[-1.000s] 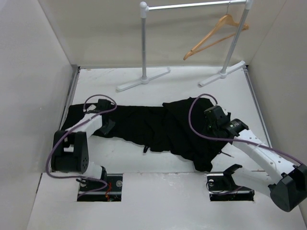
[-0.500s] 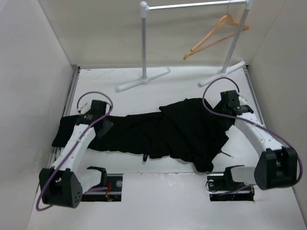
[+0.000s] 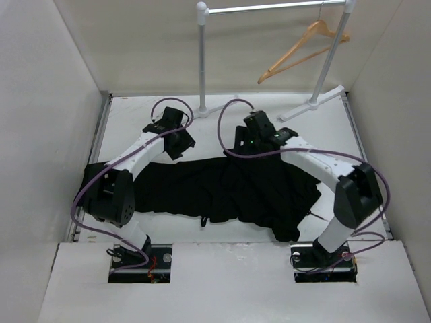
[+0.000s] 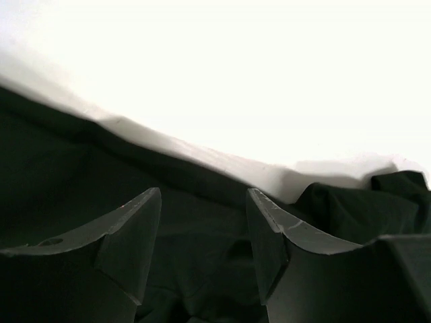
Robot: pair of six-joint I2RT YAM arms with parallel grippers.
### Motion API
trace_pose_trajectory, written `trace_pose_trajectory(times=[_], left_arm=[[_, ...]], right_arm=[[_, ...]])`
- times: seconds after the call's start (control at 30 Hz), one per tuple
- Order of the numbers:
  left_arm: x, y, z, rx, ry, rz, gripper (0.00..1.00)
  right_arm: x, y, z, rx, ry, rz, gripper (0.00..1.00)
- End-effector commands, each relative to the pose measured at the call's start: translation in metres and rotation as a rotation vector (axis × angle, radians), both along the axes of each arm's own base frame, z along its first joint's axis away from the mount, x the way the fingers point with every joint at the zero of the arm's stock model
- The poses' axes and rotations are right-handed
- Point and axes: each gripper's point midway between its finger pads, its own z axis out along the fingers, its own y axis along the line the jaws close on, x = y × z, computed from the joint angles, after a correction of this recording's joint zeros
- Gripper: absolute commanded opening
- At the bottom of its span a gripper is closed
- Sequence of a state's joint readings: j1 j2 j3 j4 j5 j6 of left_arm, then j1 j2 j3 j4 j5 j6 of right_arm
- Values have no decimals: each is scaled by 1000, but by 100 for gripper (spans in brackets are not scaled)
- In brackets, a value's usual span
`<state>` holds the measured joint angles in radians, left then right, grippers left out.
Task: Place the trousers on the hanger
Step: Flatten out the trousers at the center of the board.
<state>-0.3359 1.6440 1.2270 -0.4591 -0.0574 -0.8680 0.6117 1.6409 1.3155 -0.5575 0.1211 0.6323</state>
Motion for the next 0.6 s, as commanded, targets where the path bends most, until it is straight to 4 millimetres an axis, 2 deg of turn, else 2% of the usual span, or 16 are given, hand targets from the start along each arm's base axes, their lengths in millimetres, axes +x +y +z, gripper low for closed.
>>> trace_pose_trajectory(times=[0.0,0.07,0.13,0.17,0.23,0.27,0.3,0.37,0.47,0.57], left_arm=[[22,-10,18,-92,-50,1,51],[23,-13,13,-102,-35,-7,51],[23,-17,11,-107,-31,-17,51],[23,-20,12,-109,-37,-22,51],[25,-23,13,-112,-45,-30,51],[26,-26,16,-114,-53,-34,51],[28,-29,18,-114,-60,-39,51],[31,-37,23,-118,-73,-54,51],[35,-56,31,-130,-91,-97,52],[34,-79,35,-141,-101,-152,54]], right_arm=[[23,13,-10,-58,-12,52,79],[33,8,-18,-115,-12,22,74],[41,0,-24,-175,-12,-9,64],[42,-3,-27,-199,-9,-15,54],[41,-11,-29,-240,4,-37,26],[39,-16,-26,-249,-1,-52,15],[36,-20,-21,-244,-8,-70,8],[26,-28,-3,-195,-38,-114,4],[1,-52,23,-80,-81,-210,1],[-39,-86,27,1,-84,-318,1]])
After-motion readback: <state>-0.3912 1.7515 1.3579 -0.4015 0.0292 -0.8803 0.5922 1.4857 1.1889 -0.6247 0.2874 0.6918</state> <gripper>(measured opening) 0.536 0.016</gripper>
